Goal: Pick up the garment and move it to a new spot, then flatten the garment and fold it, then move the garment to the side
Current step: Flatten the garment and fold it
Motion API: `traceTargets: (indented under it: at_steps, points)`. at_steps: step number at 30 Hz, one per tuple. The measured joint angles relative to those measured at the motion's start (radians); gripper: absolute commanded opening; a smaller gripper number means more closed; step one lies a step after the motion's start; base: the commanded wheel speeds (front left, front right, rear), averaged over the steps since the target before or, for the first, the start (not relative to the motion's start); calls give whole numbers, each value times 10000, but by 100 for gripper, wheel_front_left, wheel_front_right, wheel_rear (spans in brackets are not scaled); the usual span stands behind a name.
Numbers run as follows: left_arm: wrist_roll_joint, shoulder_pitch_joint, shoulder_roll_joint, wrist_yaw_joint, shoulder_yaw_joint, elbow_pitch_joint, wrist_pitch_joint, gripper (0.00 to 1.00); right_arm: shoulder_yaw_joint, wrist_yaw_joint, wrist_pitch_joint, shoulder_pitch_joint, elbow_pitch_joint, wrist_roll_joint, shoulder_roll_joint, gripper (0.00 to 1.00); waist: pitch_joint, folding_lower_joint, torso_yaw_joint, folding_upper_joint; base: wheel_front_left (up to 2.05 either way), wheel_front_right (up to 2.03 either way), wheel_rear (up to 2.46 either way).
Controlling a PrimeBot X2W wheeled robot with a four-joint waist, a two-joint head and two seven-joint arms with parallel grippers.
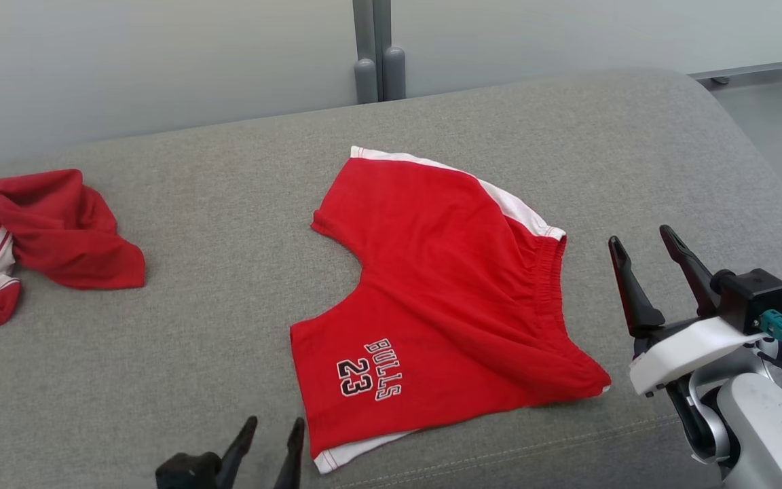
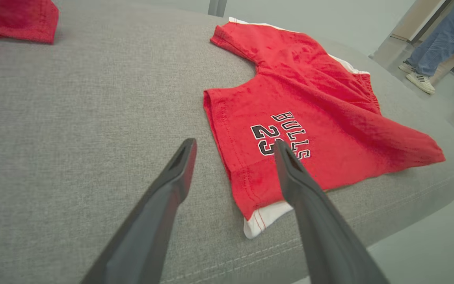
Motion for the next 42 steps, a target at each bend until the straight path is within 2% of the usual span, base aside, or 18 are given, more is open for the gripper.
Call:
traceTargets:
  at_steps: [12,30,32,34,35,36,42]
  points:
    - [65,-14,-2,-591,-834,1241,614,100,-111,98,-10,-56,-8,-88,-21,100,388,0,-116,0,0,0,0]
    - [-69,-885,-138,-794,-1210,2433,583,100,-345,188,-12,-153,4,-222,-2,100,708,0,-388,0,0,0,0]
    - [-71,-971,-157,-800,-1269,2571,539,55,-378,188,-12,-153,4,-236,0,100,732,0,-395,0,0,0,0]
    - [-98,-1033,-163,-828,-1292,2627,477,36,-408,188,-12,-153,6,-236,0,100,747,0,-394,0,0,0,0]
    - [-128,-1070,-167,-828,-1306,2661,462,14,-416,188,-12,-153,8,-238,0,100,753,0,-391,0,0,0,0]
    - [-130,-1109,-169,-830,-1321,2704,451,1,-422,190,-12,-153,10,-238,4,100,757,0,-387,0,0,0,0]
    - [-128,-1313,-188,-911,-1515,2871,297,0,-366,376,-12,-141,190,-240,-40,100,761,0,-299,0,0,0,0]
